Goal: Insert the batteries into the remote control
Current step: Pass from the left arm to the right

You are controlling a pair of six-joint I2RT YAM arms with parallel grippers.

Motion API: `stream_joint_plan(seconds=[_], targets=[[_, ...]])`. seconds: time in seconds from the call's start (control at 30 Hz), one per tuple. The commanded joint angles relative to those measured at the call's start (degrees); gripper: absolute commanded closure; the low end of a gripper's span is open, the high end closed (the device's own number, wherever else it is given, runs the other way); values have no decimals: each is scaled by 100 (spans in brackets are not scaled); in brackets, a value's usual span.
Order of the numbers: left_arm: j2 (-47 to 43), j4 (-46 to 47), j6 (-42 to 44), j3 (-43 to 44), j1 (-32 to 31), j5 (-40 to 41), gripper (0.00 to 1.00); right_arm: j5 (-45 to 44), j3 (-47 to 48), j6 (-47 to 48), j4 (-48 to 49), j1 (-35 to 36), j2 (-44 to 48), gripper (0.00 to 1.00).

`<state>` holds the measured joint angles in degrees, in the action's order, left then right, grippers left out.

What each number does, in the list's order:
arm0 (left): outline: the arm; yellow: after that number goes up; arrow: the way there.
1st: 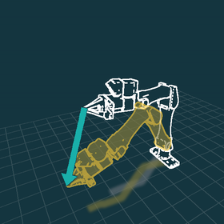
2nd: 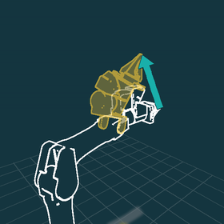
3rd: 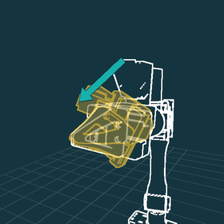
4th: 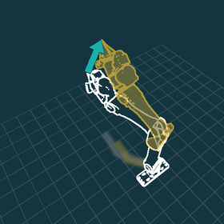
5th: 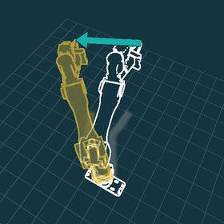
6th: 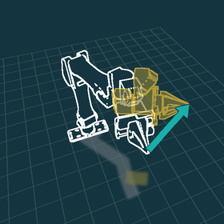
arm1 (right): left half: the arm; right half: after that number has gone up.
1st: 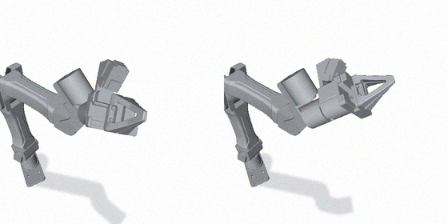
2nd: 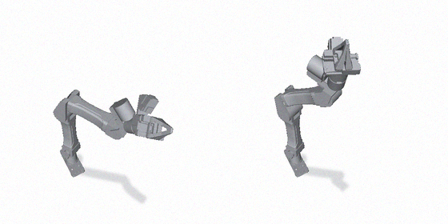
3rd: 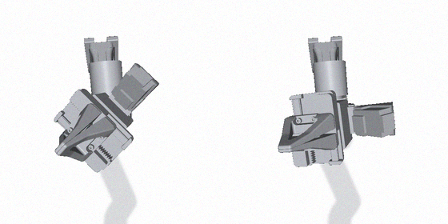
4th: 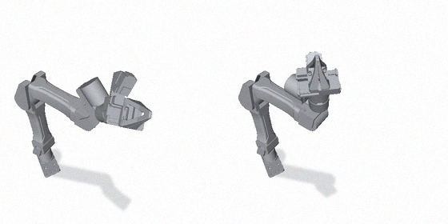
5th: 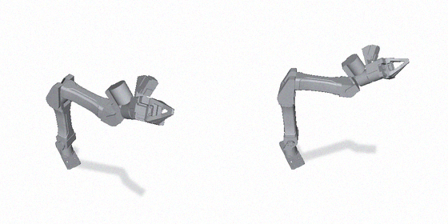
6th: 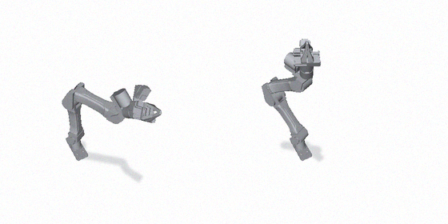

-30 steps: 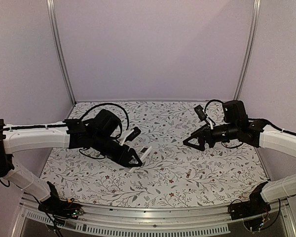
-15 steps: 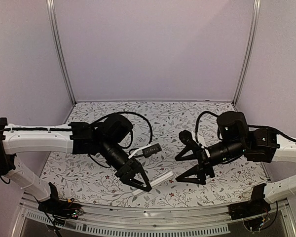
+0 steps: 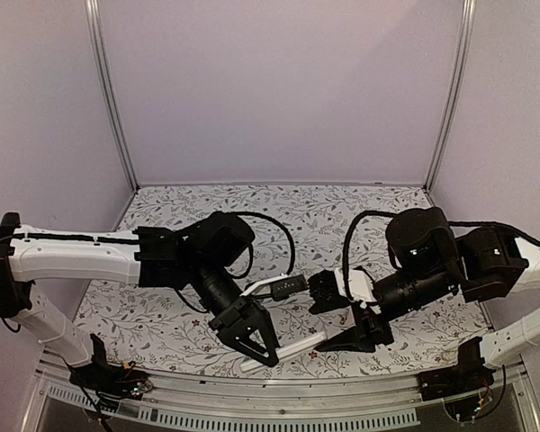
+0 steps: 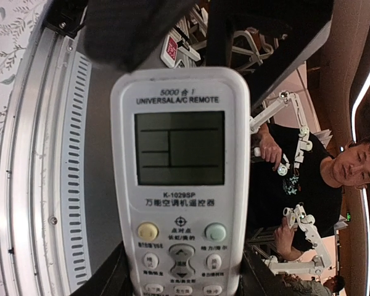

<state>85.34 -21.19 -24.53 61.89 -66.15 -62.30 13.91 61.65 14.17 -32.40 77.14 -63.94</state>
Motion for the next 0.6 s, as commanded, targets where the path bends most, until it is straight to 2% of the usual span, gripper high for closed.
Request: stream_joint_plan(seconds=[0.0, 0.1, 0.27, 0.4, 0.57], targets=[[97, 438, -170, 106, -117, -291, 72, -189, 301, 269, -375, 232, -194, 38], [108, 680, -296, 100, -125, -375, 68, -167, 395, 346, -423, 326, -312, 39], [115, 801, -333, 88, -135, -504, 68, -75, 489, 408, -565, 368, -470, 49], [162, 860, -359, 54, -135, -578, 68, -9, 545, 399, -585, 377, -495, 67], [202, 905, -365, 37, -126, -600, 67, 10, 586, 359, -600, 374, -467, 82]])
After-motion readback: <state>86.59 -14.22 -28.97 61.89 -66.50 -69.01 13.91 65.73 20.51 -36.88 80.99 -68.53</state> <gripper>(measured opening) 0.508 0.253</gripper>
